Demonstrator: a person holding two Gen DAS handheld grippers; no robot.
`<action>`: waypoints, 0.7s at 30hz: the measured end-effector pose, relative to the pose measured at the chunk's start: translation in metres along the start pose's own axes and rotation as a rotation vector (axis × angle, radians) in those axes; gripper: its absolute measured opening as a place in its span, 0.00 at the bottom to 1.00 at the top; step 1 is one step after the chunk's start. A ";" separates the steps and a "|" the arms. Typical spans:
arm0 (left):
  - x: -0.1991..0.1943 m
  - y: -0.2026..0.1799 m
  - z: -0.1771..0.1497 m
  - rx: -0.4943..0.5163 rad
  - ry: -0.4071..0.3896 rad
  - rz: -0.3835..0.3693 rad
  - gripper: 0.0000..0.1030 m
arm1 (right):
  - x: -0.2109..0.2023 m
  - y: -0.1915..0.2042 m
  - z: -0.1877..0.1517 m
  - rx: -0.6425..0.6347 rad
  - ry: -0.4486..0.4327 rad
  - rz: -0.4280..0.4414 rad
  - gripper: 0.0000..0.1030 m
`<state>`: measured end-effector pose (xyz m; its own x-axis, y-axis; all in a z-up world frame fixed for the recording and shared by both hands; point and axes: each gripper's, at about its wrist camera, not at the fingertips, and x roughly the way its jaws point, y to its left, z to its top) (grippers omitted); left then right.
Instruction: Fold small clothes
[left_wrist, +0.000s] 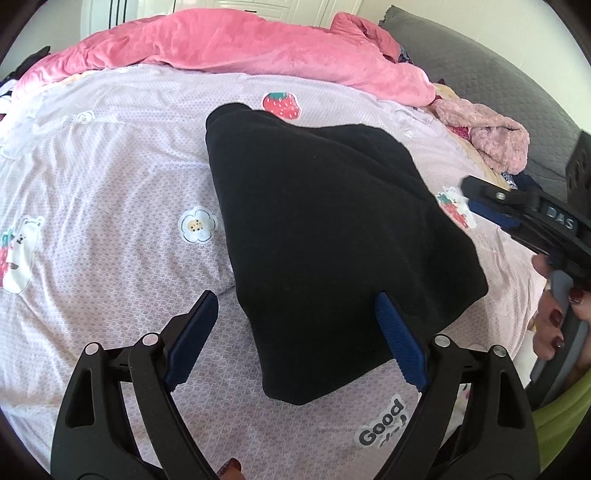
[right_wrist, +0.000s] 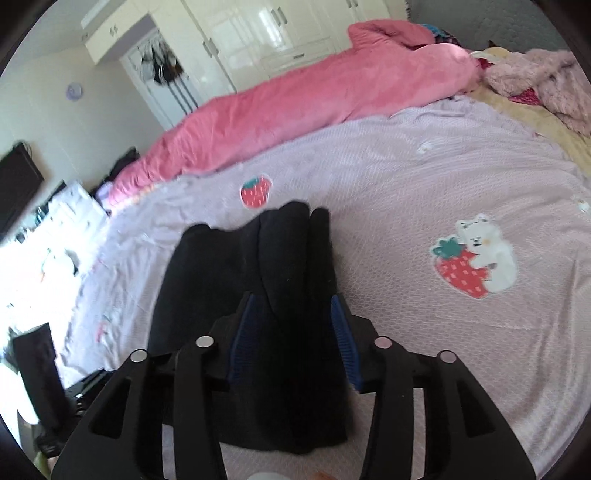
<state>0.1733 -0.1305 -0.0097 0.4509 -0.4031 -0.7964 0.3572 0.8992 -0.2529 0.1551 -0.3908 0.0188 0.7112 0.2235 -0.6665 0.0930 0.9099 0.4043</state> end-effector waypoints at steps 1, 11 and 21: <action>-0.002 0.000 0.000 -0.003 -0.004 -0.003 0.77 | -0.003 -0.003 -0.001 0.010 0.001 0.004 0.47; 0.005 0.003 -0.007 -0.037 0.021 -0.018 0.77 | 0.015 -0.011 -0.023 0.090 0.160 0.118 0.73; 0.015 0.011 -0.011 -0.083 0.043 -0.084 0.55 | 0.030 0.012 -0.032 -0.046 0.159 0.014 0.28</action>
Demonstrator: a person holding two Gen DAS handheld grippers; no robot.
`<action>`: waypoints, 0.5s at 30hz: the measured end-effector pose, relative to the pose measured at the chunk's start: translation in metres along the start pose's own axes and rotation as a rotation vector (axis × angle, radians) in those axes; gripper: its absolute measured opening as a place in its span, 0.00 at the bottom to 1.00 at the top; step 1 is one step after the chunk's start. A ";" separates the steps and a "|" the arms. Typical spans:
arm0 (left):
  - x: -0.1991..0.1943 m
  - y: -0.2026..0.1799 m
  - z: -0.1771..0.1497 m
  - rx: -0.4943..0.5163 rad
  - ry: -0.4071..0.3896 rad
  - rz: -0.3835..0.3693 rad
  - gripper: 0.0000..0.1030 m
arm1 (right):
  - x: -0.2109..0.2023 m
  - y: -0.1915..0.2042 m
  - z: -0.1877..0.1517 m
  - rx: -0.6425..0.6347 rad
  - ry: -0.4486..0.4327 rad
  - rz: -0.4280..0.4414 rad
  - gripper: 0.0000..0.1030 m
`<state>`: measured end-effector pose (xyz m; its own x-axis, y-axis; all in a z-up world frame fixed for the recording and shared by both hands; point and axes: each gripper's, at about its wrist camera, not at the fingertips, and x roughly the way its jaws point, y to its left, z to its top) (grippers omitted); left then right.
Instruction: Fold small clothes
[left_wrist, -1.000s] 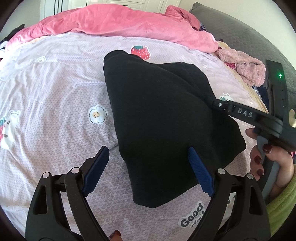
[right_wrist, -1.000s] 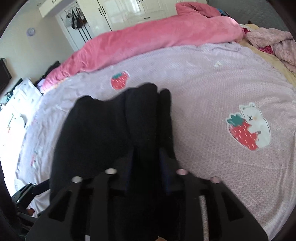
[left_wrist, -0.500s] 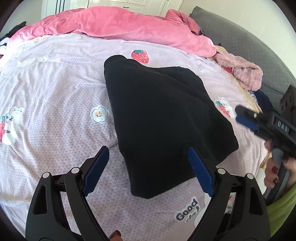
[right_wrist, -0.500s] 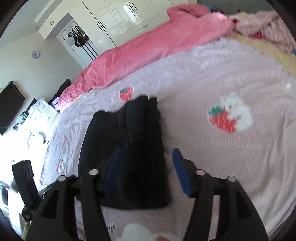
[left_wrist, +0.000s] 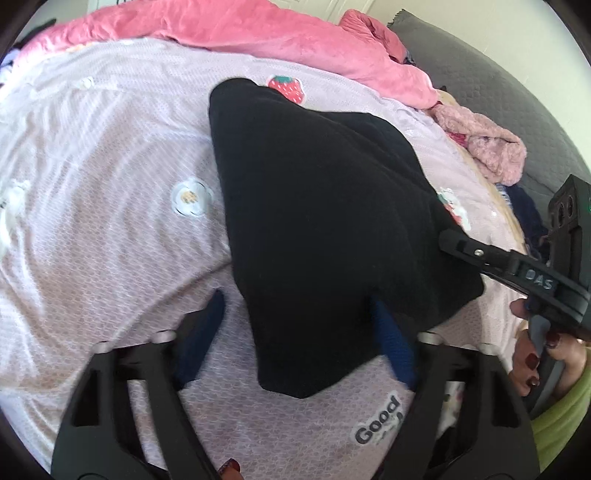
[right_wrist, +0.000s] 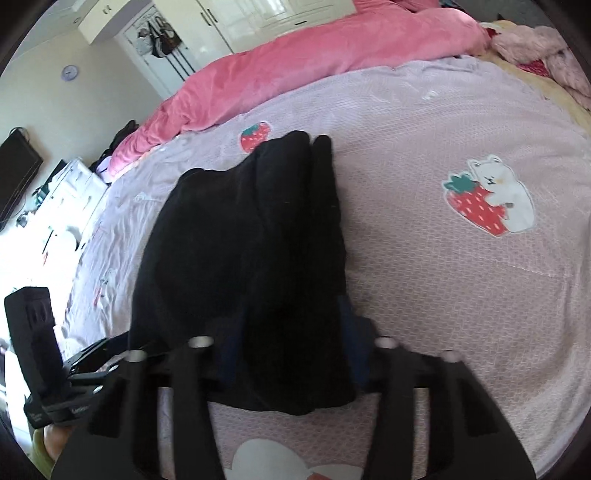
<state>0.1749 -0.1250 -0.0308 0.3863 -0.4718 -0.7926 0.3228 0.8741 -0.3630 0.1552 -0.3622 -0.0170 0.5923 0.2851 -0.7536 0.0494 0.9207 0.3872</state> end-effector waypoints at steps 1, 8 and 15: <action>0.001 0.001 -0.001 -0.007 0.009 -0.012 0.51 | 0.000 0.003 0.000 -0.011 -0.003 -0.009 0.25; -0.015 0.010 -0.002 -0.041 -0.001 -0.043 0.35 | -0.023 0.020 0.001 -0.053 -0.092 0.119 0.20; -0.008 -0.009 -0.004 0.040 0.008 0.009 0.39 | -0.006 -0.008 0.001 0.019 0.010 0.032 0.20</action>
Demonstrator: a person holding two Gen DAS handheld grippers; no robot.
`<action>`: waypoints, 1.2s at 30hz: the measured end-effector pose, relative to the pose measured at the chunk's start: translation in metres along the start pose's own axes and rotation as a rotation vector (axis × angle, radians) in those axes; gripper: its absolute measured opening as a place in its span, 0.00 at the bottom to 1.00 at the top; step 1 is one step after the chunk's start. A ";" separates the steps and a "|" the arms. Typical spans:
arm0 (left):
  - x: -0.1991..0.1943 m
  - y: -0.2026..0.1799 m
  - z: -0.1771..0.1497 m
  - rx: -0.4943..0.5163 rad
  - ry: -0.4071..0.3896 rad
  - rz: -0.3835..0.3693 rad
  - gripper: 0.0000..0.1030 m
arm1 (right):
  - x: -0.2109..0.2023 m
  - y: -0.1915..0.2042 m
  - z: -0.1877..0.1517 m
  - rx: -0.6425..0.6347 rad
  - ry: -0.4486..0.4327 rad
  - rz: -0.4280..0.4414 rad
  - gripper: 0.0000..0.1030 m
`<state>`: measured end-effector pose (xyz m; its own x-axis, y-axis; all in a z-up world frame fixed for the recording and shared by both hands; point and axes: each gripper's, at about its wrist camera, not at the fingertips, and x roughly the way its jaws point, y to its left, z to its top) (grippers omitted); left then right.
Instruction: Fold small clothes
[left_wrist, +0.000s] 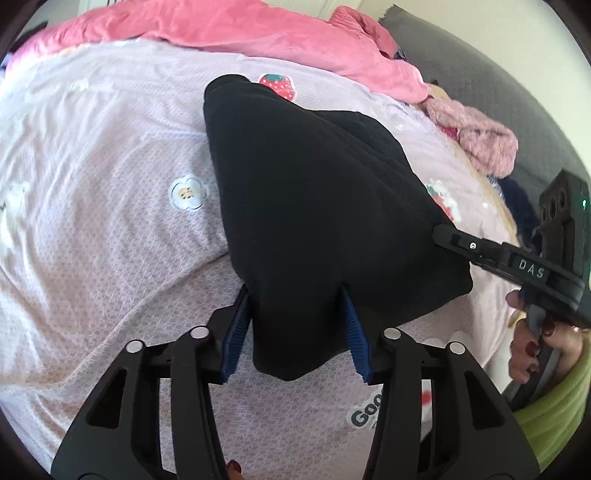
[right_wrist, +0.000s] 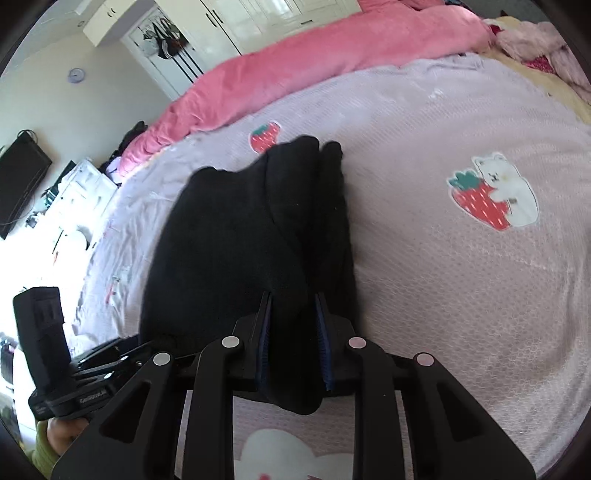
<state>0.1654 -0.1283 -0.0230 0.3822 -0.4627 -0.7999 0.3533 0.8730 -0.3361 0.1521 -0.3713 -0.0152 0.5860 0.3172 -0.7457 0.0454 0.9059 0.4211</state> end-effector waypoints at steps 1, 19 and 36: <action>0.001 -0.001 0.001 0.001 0.000 0.002 0.41 | 0.001 0.002 -0.001 -0.009 0.000 -0.009 0.21; 0.002 0.002 0.000 -0.003 0.001 0.008 0.45 | 0.010 -0.002 -0.010 -0.006 0.020 -0.119 0.44; -0.017 0.000 -0.002 -0.021 -0.036 0.041 0.55 | 0.002 -0.002 -0.009 0.004 0.007 -0.079 0.46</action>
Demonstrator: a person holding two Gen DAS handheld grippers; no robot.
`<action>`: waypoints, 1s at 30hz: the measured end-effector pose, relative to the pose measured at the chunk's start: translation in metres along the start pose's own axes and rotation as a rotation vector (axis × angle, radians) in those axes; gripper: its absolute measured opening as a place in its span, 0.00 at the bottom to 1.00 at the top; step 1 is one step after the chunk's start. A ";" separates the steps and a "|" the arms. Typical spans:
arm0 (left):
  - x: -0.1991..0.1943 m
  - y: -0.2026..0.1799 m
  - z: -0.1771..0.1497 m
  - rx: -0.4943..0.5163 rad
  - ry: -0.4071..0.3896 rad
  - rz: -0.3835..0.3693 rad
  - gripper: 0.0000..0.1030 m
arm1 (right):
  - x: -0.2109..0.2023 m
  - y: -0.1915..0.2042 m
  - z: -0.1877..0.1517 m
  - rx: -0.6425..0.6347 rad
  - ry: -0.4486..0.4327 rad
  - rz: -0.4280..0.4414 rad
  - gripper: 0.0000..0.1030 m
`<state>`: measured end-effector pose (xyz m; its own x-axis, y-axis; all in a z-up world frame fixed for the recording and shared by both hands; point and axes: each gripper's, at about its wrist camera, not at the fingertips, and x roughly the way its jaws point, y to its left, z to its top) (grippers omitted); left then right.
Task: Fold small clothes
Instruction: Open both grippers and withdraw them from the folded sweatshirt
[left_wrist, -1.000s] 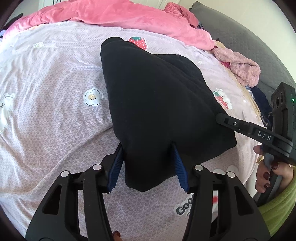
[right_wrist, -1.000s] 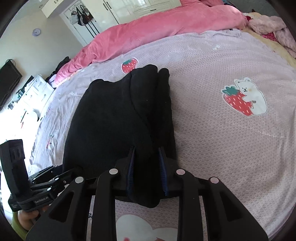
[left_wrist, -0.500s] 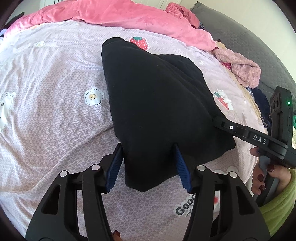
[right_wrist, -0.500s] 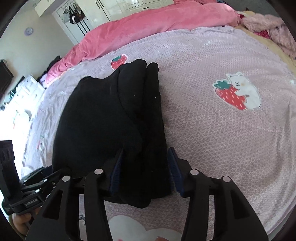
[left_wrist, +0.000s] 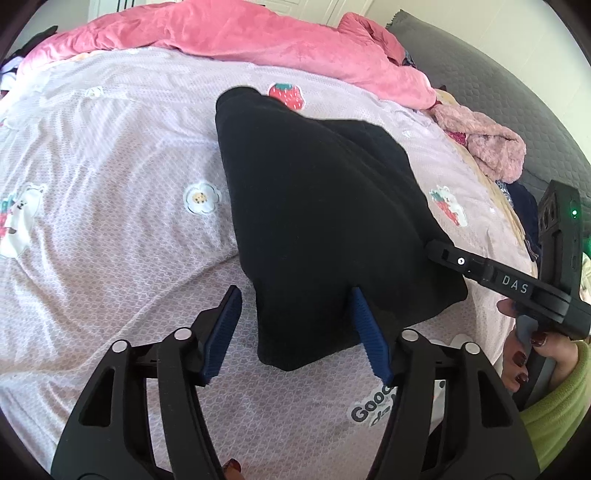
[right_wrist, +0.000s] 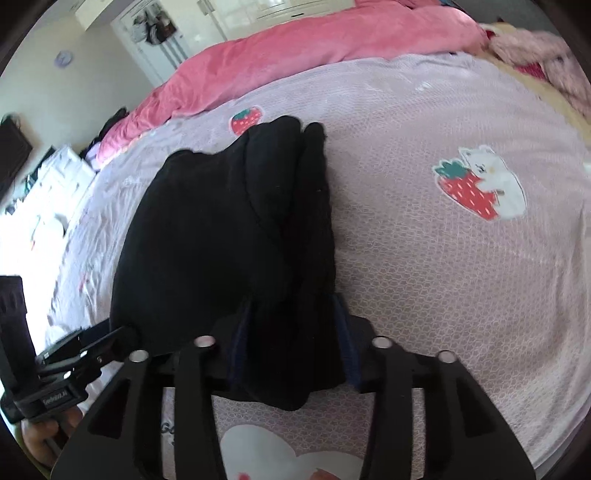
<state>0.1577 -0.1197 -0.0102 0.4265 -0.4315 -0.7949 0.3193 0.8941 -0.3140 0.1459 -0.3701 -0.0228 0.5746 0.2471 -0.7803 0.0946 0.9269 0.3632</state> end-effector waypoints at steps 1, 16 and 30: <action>-0.002 0.000 0.000 0.000 -0.005 0.002 0.57 | -0.003 -0.001 0.000 0.004 -0.012 0.011 0.46; -0.045 -0.004 0.005 0.013 -0.104 0.040 0.91 | -0.076 0.011 -0.014 -0.044 -0.374 -0.055 0.93; -0.087 -0.007 -0.011 0.063 -0.209 0.115 0.91 | -0.122 0.031 -0.065 -0.093 -0.478 -0.066 0.96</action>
<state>0.1091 -0.0868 0.0559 0.6268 -0.3483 -0.6970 0.3074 0.9325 -0.1895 0.0258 -0.3529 0.0501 0.8808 0.0495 -0.4709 0.0831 0.9629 0.2567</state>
